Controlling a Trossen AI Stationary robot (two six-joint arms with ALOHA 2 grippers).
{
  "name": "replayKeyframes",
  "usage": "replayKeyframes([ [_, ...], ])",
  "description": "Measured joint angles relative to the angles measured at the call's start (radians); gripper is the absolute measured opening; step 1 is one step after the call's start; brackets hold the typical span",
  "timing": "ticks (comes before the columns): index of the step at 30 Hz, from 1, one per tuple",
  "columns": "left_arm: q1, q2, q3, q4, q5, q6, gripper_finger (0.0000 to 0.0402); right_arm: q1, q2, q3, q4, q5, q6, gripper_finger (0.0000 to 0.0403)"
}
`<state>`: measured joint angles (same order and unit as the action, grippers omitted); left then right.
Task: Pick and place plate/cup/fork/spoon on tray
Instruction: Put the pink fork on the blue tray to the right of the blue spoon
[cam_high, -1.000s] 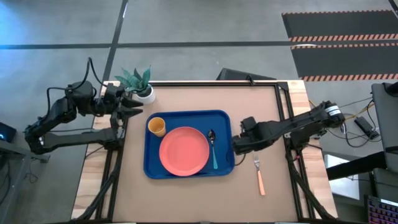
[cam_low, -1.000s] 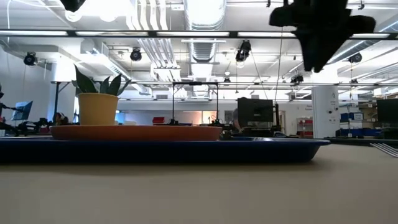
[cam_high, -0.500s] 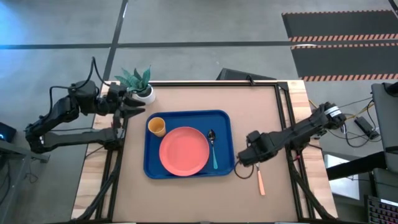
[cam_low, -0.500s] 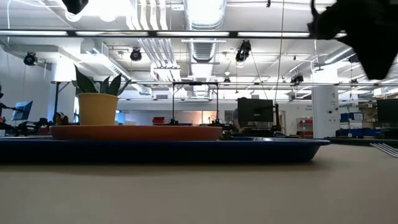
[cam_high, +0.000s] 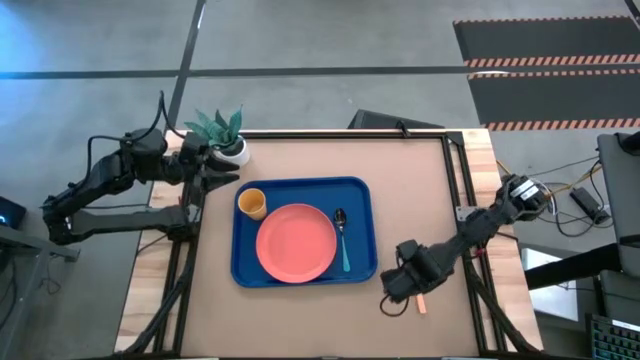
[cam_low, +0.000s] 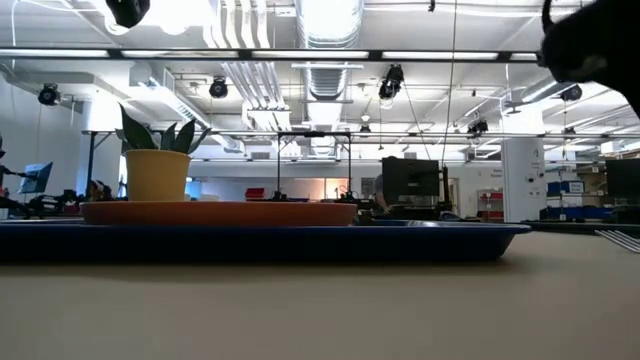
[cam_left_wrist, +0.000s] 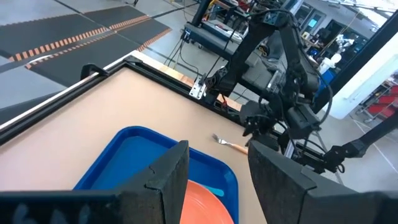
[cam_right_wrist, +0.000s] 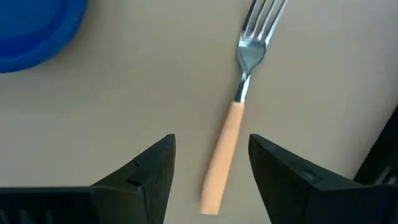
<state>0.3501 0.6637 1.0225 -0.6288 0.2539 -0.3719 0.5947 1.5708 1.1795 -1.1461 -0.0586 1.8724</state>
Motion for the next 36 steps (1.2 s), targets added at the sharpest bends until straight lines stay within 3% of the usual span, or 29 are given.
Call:
replayKeyframes([
  [8,0.000,-0.034,0.000,-0.001,0.002,0.041,0.0149,0.038,0.088,-0.002,0.019,-0.107,0.058,0.0194],
  [20,0.000,-0.069,0.000,-0.009,0.004,0.043,0.0149,0.038,0.094,-0.047,0.044,-0.098,0.068,0.0194],
  [29,0.000,-0.071,0.000,-0.009,0.004,0.040,0.0149,0.038,0.093,-0.167,0.266,-0.097,0.084,0.0194],
  [36,0.000,-0.069,0.000,-0.009,0.004,0.037,0.0149,0.038,0.088,-0.198,0.294,-0.096,0.084,0.0170],
])
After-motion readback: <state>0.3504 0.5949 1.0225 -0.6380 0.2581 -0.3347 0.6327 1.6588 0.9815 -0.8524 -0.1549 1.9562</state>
